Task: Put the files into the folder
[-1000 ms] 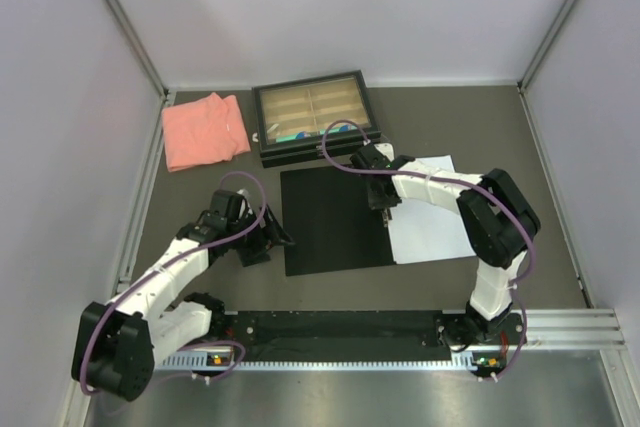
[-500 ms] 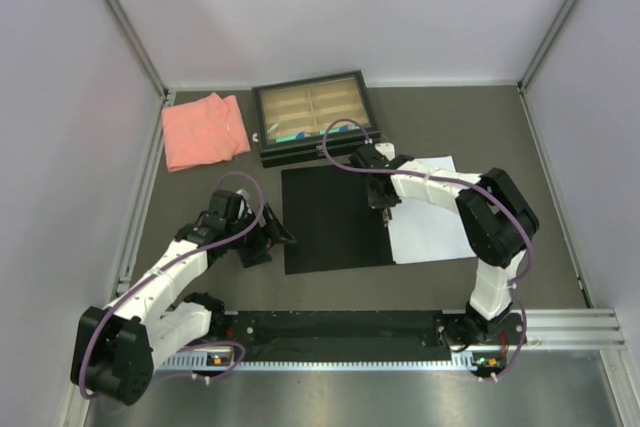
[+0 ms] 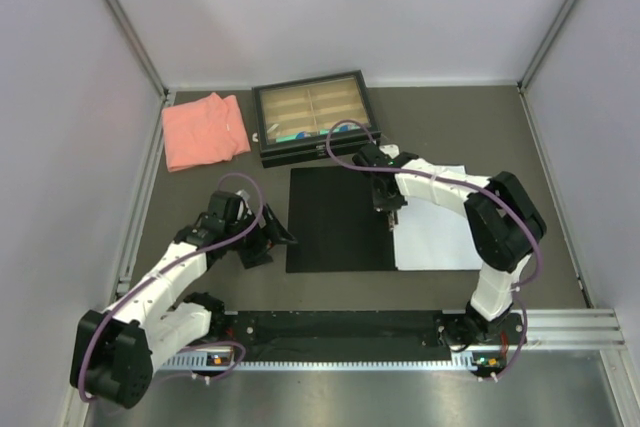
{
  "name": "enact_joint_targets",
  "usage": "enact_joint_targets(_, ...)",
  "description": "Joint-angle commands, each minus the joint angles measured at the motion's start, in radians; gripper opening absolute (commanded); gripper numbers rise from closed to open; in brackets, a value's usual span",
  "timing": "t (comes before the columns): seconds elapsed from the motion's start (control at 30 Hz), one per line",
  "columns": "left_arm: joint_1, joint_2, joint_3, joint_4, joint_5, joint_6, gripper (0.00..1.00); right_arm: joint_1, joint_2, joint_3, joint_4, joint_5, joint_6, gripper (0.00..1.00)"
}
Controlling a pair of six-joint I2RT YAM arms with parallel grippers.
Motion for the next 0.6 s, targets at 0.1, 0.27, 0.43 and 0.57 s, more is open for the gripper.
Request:
enact_joint_targets(0.1,0.003,0.036,-0.059,0.091,0.07,-0.006,0.92,-0.015,-0.126,0.057,-0.043,0.019,0.005,0.0)
enact_joint_targets(0.27,0.003,0.057,-0.099,0.137,0.082,-0.001,0.91,-0.02,-0.152,0.076,-0.059,0.003,-0.003,0.0)
enact_joint_targets(0.43,0.003,0.051,-0.121,0.172,0.11,0.002,0.92,-0.032,-0.165,0.077,-0.065,-0.024,0.0,0.0)
enact_joint_targets(0.57,0.003,0.051,-0.124,0.173,0.099,0.014,0.96,-0.048,-0.182,0.071,-0.063,-0.069,0.0,0.0)
